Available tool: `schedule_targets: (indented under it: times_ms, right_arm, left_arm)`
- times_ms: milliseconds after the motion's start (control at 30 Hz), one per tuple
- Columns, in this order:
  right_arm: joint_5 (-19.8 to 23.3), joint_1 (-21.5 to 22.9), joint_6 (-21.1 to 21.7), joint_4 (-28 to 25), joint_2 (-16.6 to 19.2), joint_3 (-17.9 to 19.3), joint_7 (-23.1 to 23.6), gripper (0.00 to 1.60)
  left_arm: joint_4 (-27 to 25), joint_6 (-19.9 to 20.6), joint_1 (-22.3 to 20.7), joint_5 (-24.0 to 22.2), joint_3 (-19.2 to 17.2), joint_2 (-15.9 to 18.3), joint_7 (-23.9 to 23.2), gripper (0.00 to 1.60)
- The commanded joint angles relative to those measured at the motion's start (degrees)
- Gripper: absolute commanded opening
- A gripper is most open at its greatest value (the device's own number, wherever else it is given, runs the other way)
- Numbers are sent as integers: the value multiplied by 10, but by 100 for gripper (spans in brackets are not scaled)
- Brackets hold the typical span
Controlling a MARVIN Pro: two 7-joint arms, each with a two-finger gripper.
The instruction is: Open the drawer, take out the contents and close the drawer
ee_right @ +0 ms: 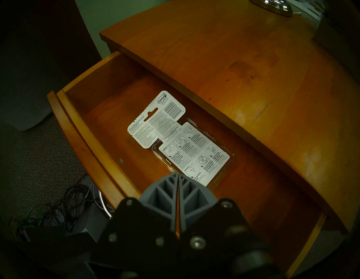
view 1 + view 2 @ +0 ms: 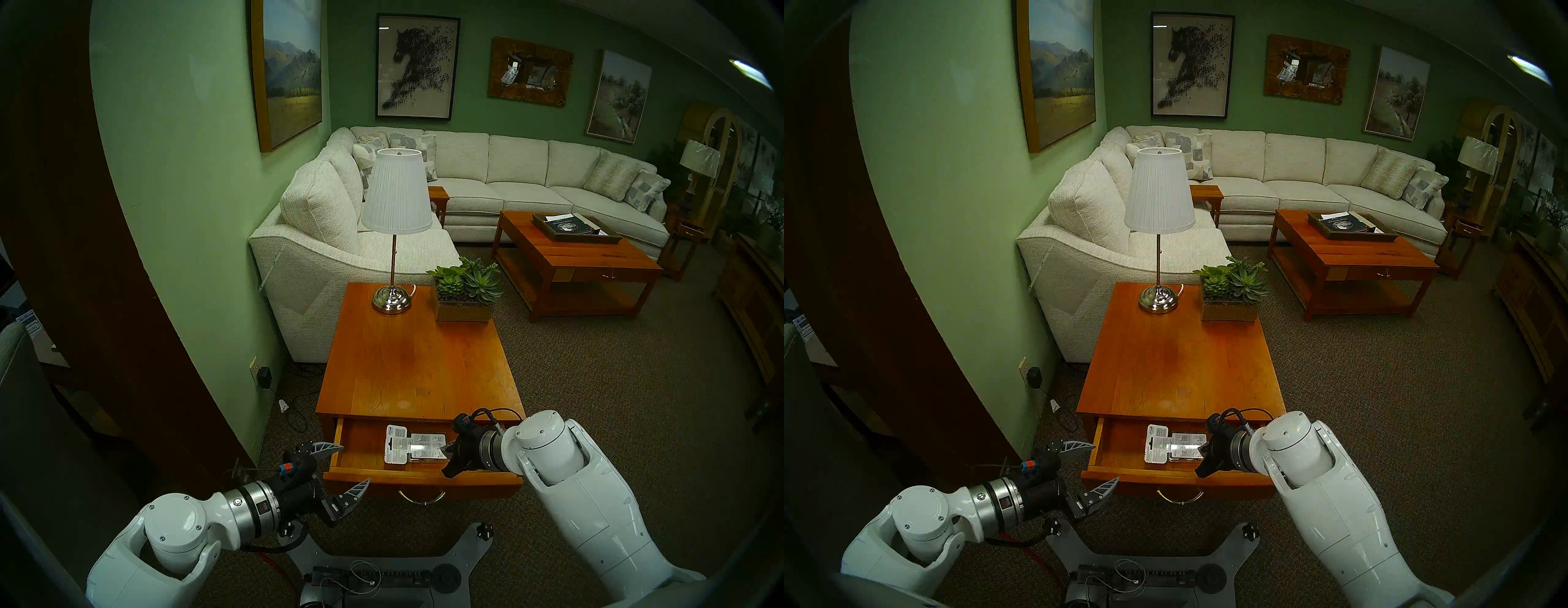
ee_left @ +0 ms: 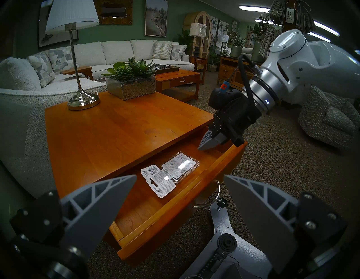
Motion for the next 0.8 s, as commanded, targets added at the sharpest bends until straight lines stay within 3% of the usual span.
schedule_targets:
  times_ms: [0,133,167,200,233,267,300,533,767]
  right_arm:
    - [20,-41,-8,-66,33,38,19,0]
    - [34,-84,-14,-98,54,63,39,0]
    - [38,-92,-16,-101,58,68,44,6]
    - [40,-95,-16,-104,62,70,47,26]
    - [43,-110,-18,-118,67,78,51,68]
    - [48,-114,-20,-121,70,81,56,95]
    - [51,-128,-25,-133,74,90,59,160]
    - [72,-174,-47,-169,88,131,75,160]
    - [95,-235,-80,-220,77,191,79,160]
  left_arm:
    - [-15,-3,-3,0,-2,1,-1,160]
    - [-14,-3,-4,0,-1,0,-1,160]
    - [-14,-3,-4,0,-1,0,-1,160]
    - [-13,-3,-4,0,-1,0,-1,160]
    - [-13,-3,-4,0,-1,0,-1,160]
    - [-13,-3,-4,0,-1,0,-1,160]
    - [-13,-3,-4,0,-1,0,-1,160]
    - [-14,-3,-4,0,-2,0,-2,160]
    - [-15,-3,-3,1,-2,-1,-2,160]
